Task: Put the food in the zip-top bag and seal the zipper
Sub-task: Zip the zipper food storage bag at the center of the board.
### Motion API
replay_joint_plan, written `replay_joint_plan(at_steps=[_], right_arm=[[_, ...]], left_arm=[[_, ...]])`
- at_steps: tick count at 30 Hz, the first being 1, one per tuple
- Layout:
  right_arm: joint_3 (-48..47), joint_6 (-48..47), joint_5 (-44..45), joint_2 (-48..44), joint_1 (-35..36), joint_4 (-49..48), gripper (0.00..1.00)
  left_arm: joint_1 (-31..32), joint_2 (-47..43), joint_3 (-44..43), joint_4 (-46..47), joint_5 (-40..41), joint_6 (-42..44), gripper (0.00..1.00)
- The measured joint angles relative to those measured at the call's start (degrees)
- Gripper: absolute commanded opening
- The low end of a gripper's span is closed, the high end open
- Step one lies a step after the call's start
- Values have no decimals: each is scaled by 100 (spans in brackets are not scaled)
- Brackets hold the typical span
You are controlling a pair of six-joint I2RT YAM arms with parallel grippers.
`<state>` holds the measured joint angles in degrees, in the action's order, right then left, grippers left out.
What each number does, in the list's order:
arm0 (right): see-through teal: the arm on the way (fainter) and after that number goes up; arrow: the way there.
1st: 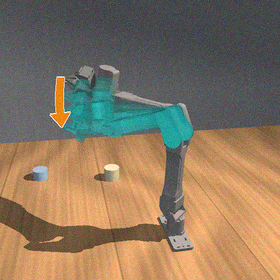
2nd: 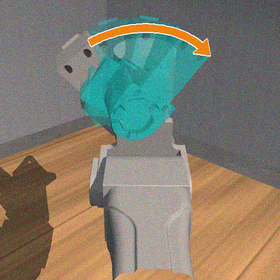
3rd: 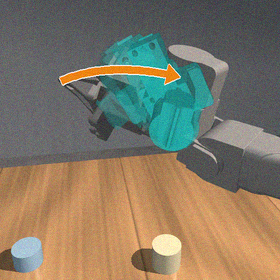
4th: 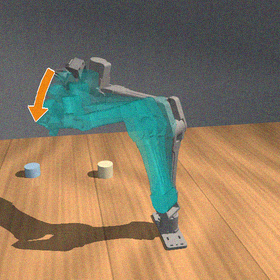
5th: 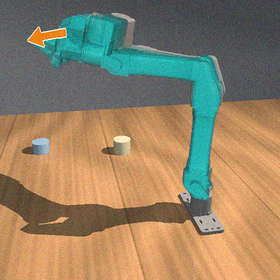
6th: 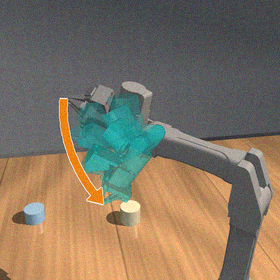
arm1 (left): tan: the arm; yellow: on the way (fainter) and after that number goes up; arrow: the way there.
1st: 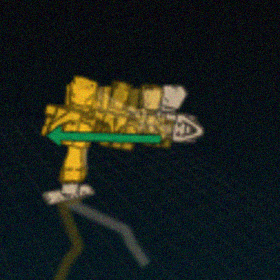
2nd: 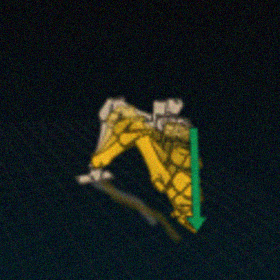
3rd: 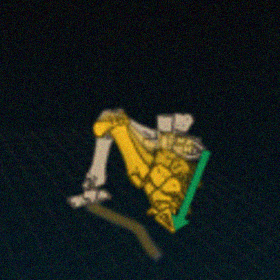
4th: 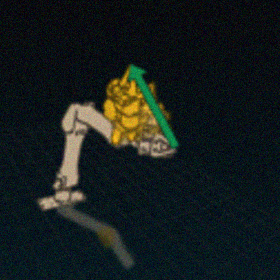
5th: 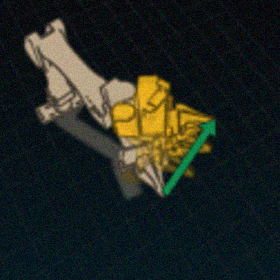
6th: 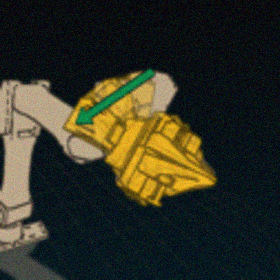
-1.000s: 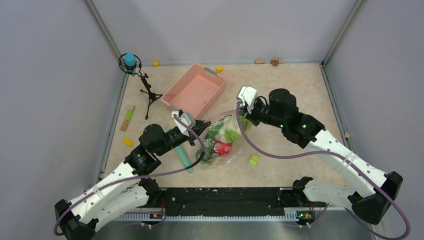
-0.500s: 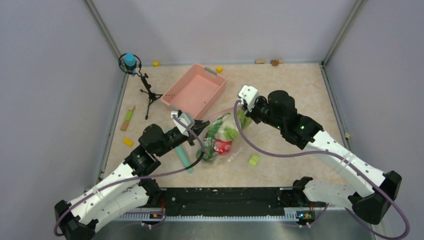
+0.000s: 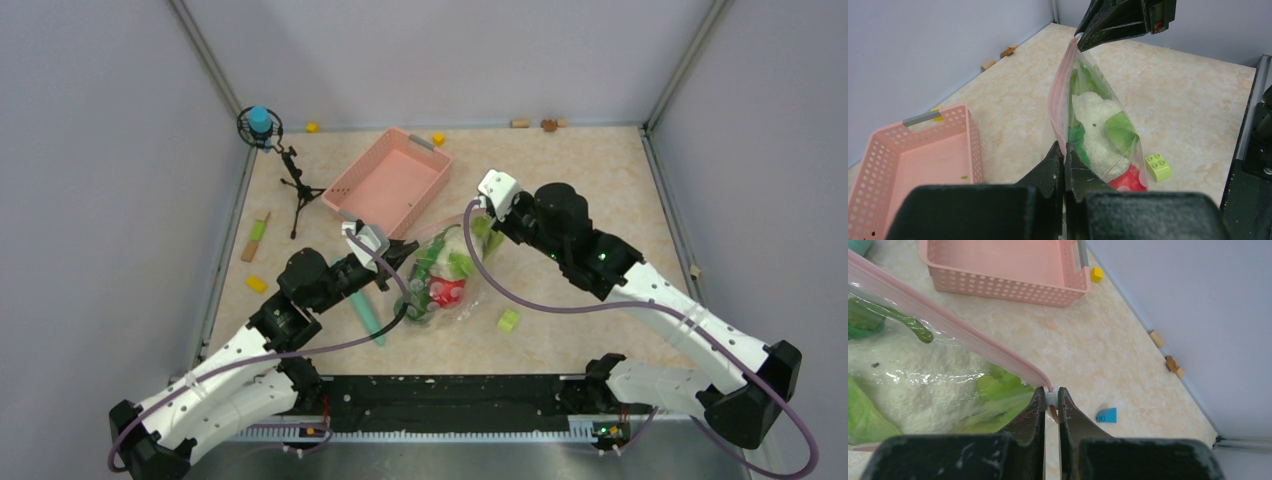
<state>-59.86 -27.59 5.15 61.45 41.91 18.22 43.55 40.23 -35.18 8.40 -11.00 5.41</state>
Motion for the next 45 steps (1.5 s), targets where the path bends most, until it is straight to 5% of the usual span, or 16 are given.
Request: replay_joint_plan(at_steps=[45], right_arm=[[289, -334, 1104, -39, -59, -299, 2]], left_arm=[[11, -111, 92, -111, 442, 94, 0]])
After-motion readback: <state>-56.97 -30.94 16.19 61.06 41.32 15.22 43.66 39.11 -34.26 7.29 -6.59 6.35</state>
